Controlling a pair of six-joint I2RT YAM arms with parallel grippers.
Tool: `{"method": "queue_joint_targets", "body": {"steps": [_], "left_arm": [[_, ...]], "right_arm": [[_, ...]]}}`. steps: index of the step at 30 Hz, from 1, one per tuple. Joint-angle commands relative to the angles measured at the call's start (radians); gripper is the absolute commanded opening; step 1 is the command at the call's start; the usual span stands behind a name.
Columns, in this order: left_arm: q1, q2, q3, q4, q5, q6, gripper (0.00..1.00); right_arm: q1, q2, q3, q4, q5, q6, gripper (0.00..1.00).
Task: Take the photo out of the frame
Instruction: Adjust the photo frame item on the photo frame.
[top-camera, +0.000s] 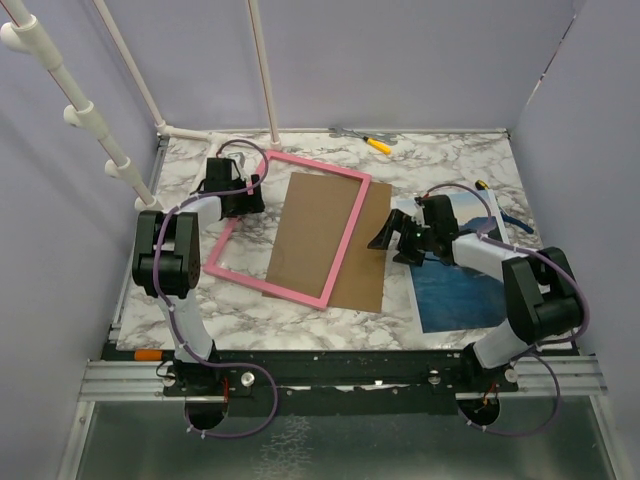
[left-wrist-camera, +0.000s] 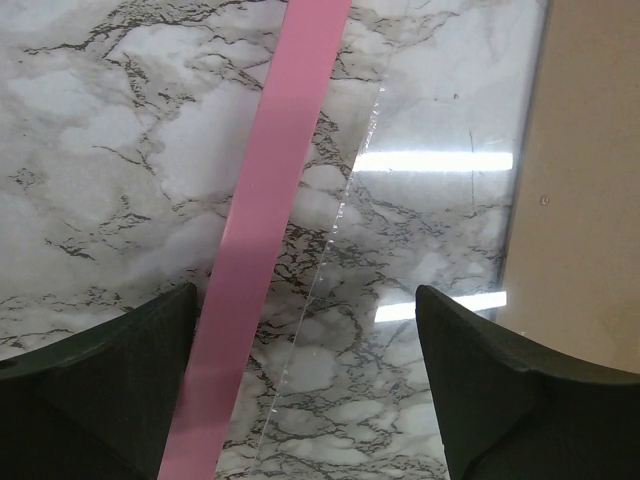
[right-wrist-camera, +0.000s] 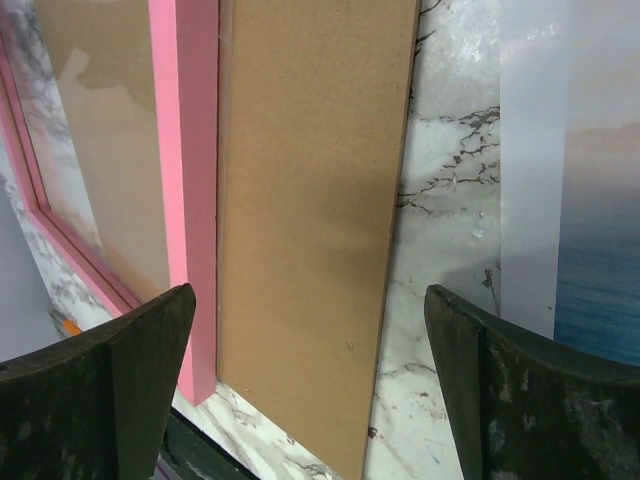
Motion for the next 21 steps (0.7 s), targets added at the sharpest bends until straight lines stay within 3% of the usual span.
{"method": "queue_joint_targets", "body": {"steps": [1, 10, 21], "left_arm": [[0.003, 0.02, -0.013, -0.022, 0.099, -0.044, 0.87], [-0.018, -0.014, -0.092, 0.023, 0.061, -0.148, 0.77], [-0.076, -0.046, -0.153, 0.018, 0.023, -0.209, 0.75]], "right_arm": [[0.009, 0.045, 0.026, 0.035, 0.031, 0.018, 1.0], [0.009, 0.102, 0.013, 0.131, 0.019, 0.071, 1.0], [0.012, 0.116, 0.025, 0.138, 0.009, 0.072, 1.0]]}}
